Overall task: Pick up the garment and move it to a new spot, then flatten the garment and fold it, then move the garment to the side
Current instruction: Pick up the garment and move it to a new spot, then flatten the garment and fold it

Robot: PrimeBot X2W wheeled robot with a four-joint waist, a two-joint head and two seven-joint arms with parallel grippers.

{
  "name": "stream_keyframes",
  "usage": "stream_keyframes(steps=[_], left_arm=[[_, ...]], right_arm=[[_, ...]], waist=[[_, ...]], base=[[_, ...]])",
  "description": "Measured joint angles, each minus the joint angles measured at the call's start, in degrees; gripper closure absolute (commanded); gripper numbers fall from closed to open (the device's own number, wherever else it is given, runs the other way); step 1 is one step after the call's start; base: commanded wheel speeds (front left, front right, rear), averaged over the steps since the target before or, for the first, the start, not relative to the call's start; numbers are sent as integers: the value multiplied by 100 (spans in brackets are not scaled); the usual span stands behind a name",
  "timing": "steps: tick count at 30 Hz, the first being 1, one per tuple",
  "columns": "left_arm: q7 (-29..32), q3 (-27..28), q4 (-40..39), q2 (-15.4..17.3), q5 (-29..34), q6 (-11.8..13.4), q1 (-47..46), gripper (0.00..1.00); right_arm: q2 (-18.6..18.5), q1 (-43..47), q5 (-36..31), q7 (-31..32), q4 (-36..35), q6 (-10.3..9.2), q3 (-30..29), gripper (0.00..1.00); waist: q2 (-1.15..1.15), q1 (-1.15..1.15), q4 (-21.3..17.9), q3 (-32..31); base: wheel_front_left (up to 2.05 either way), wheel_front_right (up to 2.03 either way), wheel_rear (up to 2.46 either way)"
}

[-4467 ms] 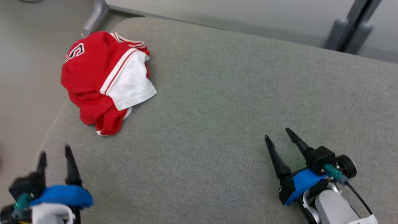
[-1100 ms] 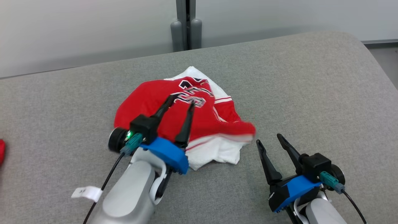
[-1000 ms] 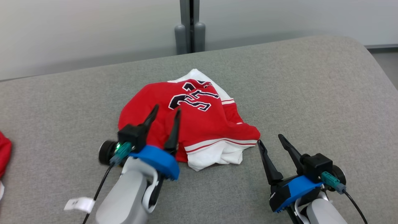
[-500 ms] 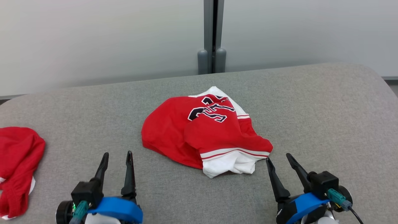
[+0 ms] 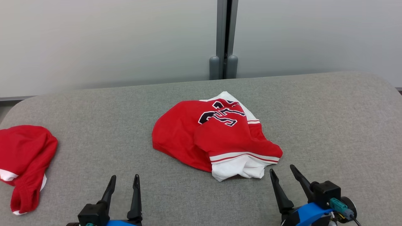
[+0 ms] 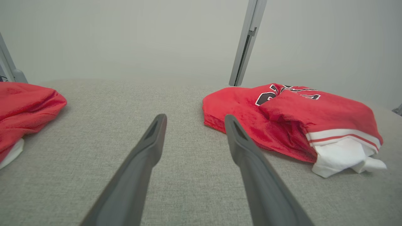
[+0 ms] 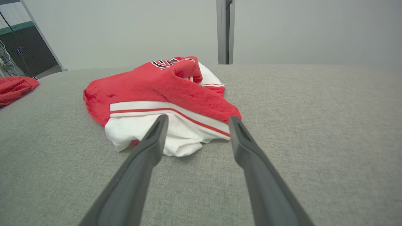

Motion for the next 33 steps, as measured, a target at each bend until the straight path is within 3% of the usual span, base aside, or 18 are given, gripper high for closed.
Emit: stream_keyframes(steps=[17,26,27,28,29,33], left_arm=[[0,-382,183,-5,-92,-9,-333,0],[0,-417,192,-4,-146,2,-453,0],[0,-428,189,-4,-152,2,-470,0],[0,-438,189,-4,-154,3,-487,0],[0,-453,189,-4,-164,4,-506,0],[0,-504,191,-5,-185,7,-544,0]], right_arm=[[0,-534,-25,1,966,0,49,0],[1,-609,-54,-1,1043,0,93,1],[1,-616,-47,-2,1046,0,93,20],[1,-627,-27,-2,1045,0,94,65],[1,-635,-1,-2,1039,0,88,100],[1,-637,59,0,884,0,5,100]], waist=[[0,1,571,678],[0,1,727,864],[0,1,723,869],[0,1,716,875],[0,1,708,881],[0,1,649,876]], base=[[0,0,0],[0,0,0],[0,0,0],[0,0,0],[0,0,0],[0,0,0]])
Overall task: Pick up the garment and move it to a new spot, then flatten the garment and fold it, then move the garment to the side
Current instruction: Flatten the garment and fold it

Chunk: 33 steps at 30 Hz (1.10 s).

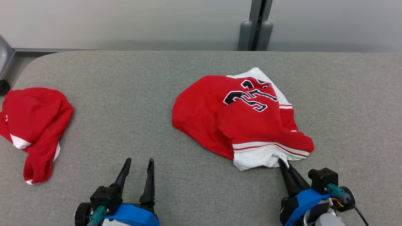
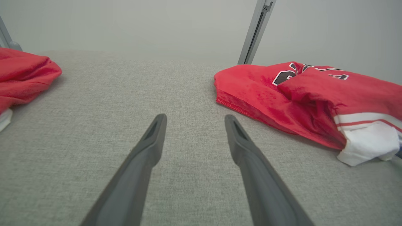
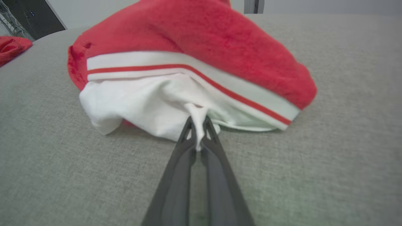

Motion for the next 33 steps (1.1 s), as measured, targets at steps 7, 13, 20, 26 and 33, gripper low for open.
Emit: stream_keyframes(steps=[7,13,20,26,33], left_arm=[[0,29,45,0,3,-3,53,0],[0,55,113,1,-12,-7,272,0],[0,-21,147,0,-114,-5,468,0],[0,-81,141,-2,-125,-3,449,0],[0,-167,232,-1,-111,-15,262,0]], right_arm=[[-1,142,59,0,-658,-1,-256,100],[-141,370,37,0,-1262,0,-417,100],[-354,735,98,0,-1816,0,-658,100],[-568,983,155,1,-2006,-1,-1056,100],[-648,716,40,2,-1505,-1,-1383,0]], waist=[[0,0,-163,-184],[0,-1,-392,-500],[0,-1,-779,-779],[0,-2,-956,-675],[0,-1,-856,-368]], base=[[0,0,0],[0,0,0],[0,0,0],[0,0,0],[0,0,0]])
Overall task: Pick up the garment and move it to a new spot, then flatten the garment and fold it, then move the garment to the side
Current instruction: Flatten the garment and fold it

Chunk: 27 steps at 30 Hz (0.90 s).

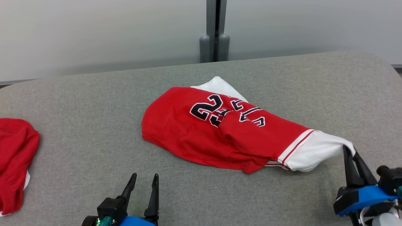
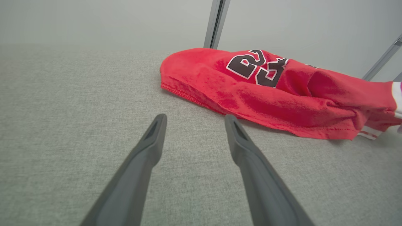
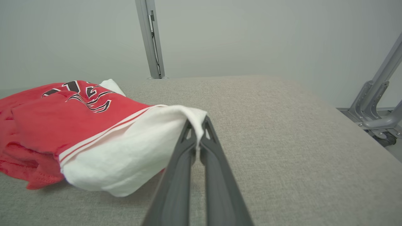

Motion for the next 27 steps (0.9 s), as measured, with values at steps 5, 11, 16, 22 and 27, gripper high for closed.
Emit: stream_keyframes(steps=[5,11,16,22,27], left_arm=[[0,4,49,1,25,-20,-63,0],[0,89,83,1,62,-36,-119,0],[0,92,92,1,58,-33,-134,0],[0,85,89,1,42,2,-168,0],[0,60,160,1,-24,8,-462,0]], right_arm=[[181,-467,-390,-2,34,0,-314,0],[436,-549,-550,-2,-226,0,-116,0],[527,-389,-559,-2,-258,1,156,0],[584,-229,-499,-2,-225,1,331,0],[598,-206,-458,-2,-229,1,402,0]], waist=[[0,0,155,141],[0,0,219,146],[0,0,207,123],[0,0,157,112],[0,0,122,212]], base=[[0,0,0],[0,0,0],[0,0,0],[0,0,0],[0,0,0]])
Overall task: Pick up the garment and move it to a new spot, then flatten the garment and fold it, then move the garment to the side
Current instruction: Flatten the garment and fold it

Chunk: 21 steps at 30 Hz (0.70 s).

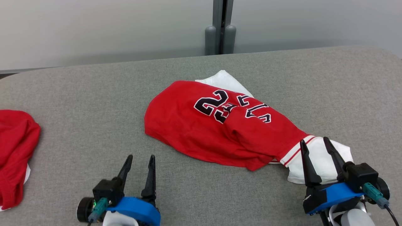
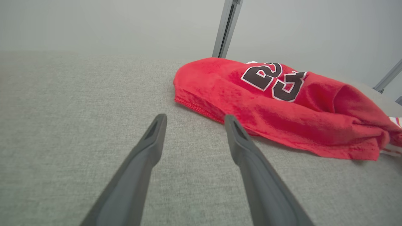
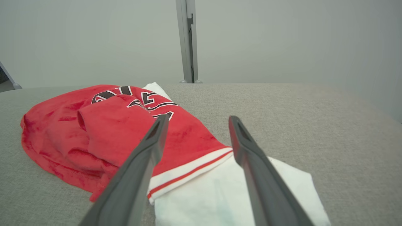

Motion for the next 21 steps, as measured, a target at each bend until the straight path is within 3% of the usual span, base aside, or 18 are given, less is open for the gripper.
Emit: stream_keyframes(steps=[5,13,21], left_arm=[[0,59,236,0,-4,4,-619,0],[1,467,1246,-1,102,79,-1727,0],[0,667,1881,0,75,103,-2149,0]], right_arm=[[12,-118,1,0,-20,0,129,0],[7,-354,52,1,-45,0,300,0],[5,-429,55,0,-41,0,307,0]], waist=[[0,0,-90,227],[0,0,-310,741],[0,1,-449,975]], base=[[0,0,0],[0,0,0],[0,0,0]])
